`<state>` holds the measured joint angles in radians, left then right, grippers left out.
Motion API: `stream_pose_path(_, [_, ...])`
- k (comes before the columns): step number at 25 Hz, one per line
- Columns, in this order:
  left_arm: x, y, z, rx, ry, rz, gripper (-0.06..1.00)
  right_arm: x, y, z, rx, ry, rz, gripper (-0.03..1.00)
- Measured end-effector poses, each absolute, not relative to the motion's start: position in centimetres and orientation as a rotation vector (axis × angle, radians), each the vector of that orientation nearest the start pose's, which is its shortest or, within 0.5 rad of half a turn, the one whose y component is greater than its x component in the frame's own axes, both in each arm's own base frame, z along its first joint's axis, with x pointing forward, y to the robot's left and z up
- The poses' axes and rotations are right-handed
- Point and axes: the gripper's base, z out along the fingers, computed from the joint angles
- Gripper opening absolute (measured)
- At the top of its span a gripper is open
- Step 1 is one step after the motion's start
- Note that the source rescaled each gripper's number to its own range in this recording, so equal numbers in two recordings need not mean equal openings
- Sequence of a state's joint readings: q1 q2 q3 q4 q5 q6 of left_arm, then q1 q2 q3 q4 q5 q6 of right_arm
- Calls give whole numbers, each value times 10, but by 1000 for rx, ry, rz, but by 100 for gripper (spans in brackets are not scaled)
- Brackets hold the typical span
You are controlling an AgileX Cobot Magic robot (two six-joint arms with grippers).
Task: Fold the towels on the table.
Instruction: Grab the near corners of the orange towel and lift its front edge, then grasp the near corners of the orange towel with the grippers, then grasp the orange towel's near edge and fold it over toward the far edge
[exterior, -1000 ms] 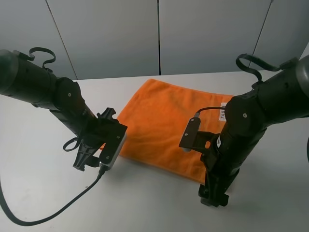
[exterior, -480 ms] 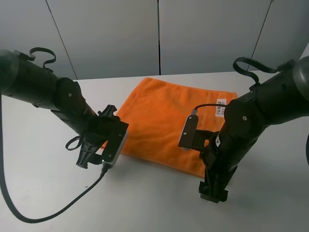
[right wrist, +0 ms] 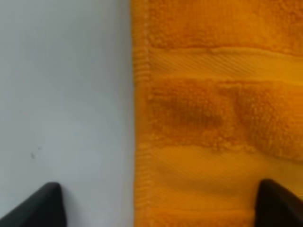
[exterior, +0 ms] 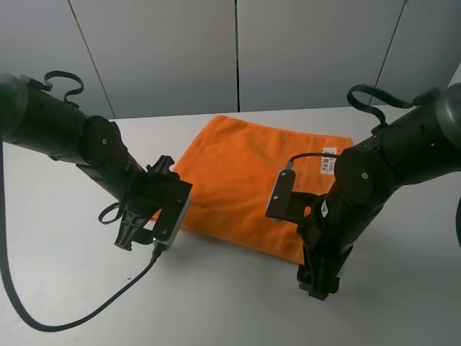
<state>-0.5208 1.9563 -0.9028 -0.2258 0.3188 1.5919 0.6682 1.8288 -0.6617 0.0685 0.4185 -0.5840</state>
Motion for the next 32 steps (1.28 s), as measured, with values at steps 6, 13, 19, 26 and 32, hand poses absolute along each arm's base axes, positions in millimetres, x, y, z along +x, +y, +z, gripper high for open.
stream_pose_path(6, [285,-170,87,-2811,-2005,-127,98,199,160,84,-1715,2529,49,35])
stream_pose_path(13, [285,-170,81,-2786,-1995,-105,44,200,161,84,-1712,2510,46,1])
stream_pose_path(19, [282,-169,78,-2772,-1953,-75,2,201,161,84,-1711,2509,46,1])
stream_pose_path(26, [283,-169,78,-2769,-1956,-76,1,200,161,84,-1709,2511,47,1])
stream_pose_path(32, [283,-169,78,-2702,-2052,-65,1,201,161,85,-1708,2509,47,1])
